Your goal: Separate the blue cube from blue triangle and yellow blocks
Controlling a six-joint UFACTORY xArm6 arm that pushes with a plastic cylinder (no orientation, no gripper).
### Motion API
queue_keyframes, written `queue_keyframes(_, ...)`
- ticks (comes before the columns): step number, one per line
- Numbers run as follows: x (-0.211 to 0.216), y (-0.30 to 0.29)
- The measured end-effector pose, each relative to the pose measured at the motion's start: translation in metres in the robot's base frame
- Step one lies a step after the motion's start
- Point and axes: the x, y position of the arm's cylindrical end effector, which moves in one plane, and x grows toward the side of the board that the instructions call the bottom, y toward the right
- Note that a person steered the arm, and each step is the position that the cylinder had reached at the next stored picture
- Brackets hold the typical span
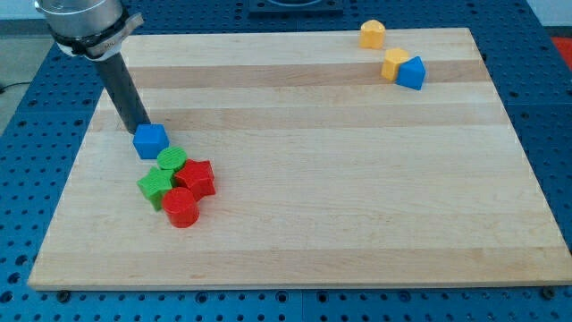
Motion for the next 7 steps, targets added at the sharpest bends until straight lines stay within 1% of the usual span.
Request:
queue_keyframes(2,0.005,0.036)
queue_keyframes(3,0.010,0.016)
queue_keyframes(4,0.012,0.013)
queue_keyframes(6,0.037,0.016)
queue_keyframes(7,0.040,0.016)
